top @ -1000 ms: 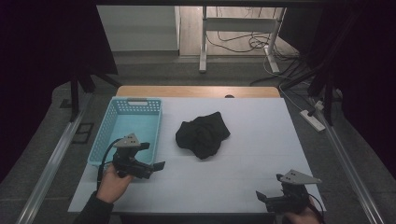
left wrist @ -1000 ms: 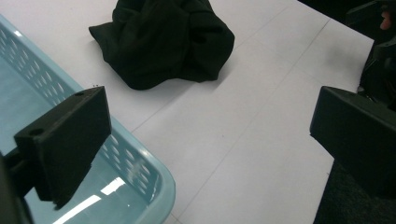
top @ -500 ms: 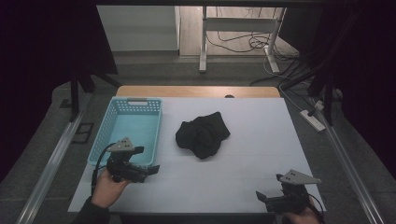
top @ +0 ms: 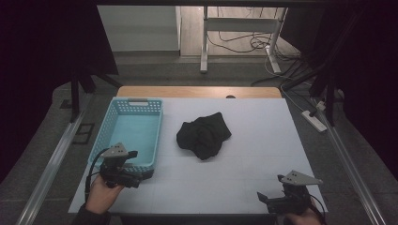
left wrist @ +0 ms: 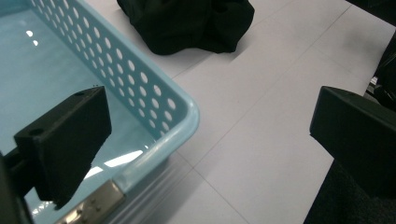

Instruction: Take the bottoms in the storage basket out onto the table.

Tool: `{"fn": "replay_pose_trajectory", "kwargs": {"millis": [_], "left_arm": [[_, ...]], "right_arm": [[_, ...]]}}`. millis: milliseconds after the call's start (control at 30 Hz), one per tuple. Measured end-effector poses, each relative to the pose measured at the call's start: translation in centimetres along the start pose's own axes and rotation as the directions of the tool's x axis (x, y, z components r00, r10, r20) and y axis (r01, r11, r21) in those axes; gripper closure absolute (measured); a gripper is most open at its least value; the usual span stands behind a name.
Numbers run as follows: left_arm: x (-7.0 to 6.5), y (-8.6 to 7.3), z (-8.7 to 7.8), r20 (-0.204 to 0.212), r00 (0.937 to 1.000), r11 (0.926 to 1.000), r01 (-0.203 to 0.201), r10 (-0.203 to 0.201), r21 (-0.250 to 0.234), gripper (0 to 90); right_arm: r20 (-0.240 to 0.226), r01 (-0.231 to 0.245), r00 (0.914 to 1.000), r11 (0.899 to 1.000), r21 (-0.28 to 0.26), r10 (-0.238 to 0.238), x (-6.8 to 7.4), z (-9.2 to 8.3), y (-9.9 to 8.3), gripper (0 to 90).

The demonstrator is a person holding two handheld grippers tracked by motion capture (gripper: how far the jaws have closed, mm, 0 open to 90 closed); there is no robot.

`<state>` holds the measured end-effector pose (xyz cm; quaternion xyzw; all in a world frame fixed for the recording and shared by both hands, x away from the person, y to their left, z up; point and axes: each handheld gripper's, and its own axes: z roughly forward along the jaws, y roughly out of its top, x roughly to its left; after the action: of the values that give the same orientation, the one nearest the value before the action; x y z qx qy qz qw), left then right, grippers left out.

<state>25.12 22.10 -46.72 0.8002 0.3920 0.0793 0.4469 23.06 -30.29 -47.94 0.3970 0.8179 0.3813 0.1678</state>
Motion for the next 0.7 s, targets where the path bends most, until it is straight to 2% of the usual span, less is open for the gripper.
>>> {"fn": "replay_pose_trajectory", "kwargs": {"millis": [467,700], "left_arm": [[0.0,-1.7,-1.1,-0.036,0.9991,0.9997,0.024,-0.023,0.003,0.1],[0.1,-2.9,-1.9,-0.048,0.9977,0.9988,0.049,-0.048,0.004,0.1]], "right_arm": [[0.000,0.001,1.0000,1.000,0.000,-0.001,0.0,0.0,0.0,1.1],[0.000,0.000,1.0000,1.000,0.001,0.000,0.0,0.0,0.0,1.1]]}}
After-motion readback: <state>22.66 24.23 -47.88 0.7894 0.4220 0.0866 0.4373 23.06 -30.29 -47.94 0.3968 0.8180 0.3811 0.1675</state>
